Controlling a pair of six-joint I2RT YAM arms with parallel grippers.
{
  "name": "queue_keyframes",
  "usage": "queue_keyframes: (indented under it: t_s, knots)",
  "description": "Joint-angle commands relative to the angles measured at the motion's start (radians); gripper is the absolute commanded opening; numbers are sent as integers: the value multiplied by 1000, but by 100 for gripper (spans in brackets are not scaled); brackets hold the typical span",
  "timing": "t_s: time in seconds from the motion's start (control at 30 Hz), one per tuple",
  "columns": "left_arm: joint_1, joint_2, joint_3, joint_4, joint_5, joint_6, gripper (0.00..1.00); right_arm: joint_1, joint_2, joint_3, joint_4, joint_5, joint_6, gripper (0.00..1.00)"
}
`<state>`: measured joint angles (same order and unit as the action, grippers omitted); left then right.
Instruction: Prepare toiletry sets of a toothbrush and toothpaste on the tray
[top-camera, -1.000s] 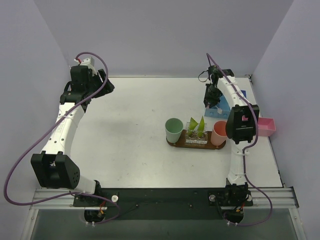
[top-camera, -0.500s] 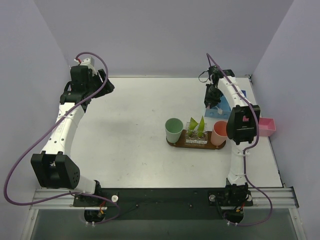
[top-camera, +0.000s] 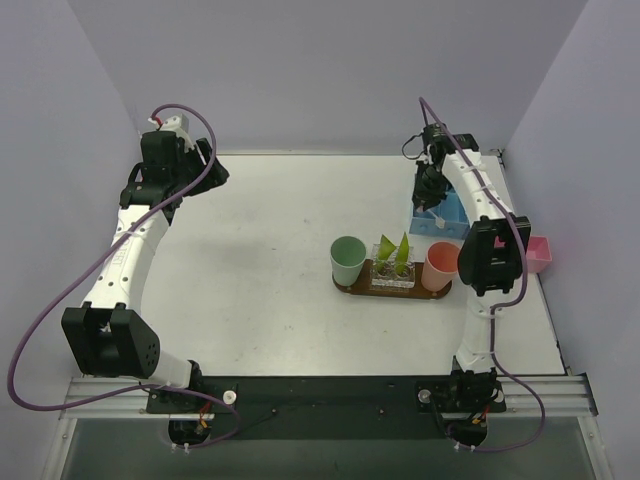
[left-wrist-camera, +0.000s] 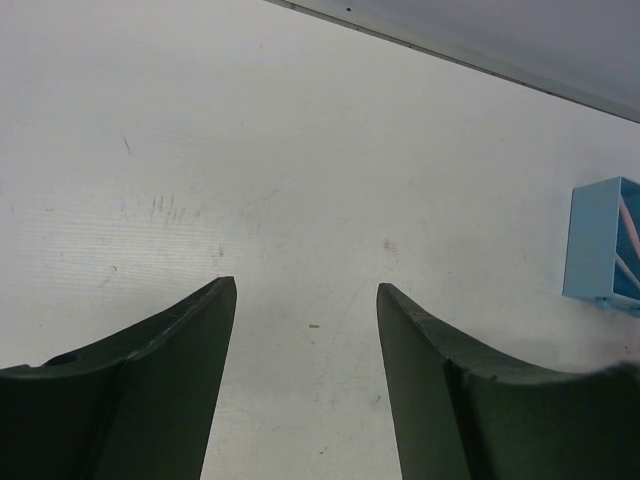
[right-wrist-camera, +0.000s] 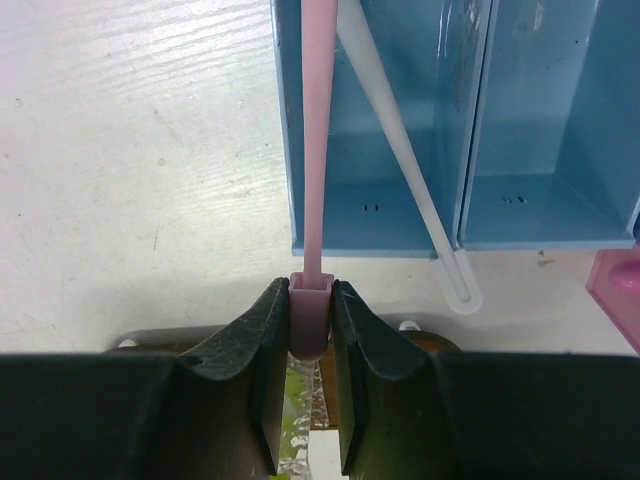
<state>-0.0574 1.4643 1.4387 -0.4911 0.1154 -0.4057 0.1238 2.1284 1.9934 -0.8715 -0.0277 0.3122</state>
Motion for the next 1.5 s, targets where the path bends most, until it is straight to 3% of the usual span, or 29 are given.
queue_keyframes:
  t_s: [0.0,0.37,0.67,0.8,0.97,1.1,1.27,1.47]
  knots:
    - [-1,-32,46,2,1,22,69,-4,-139,27,-64,-23,-13,0]
    - [-77,-36,16,-35,-40,90,69,30,-485,-48,-98,-161,-79,0]
    - [-90,80,-21,-35,-8,166,69,201,-708,-180,-138,-340,-162,0]
    - [-90,81,-99,67,16,199,69,223,-861,-304,-182,-480,-131,0]
    - [-91,68,-194,176,20,245,68,224,-930,-288,-386,-555,-166,0]
    - [-93,42,-273,243,39,240,69,238,-998,-307,-443,-529,-142,0]
    - [-117,15,-281,249,81,229,69,240,-1058,-465,-510,-462,-130,0]
    - [-219,14,-296,218,-25,304,69,243,-1113,-571,-567,-353,-114,0]
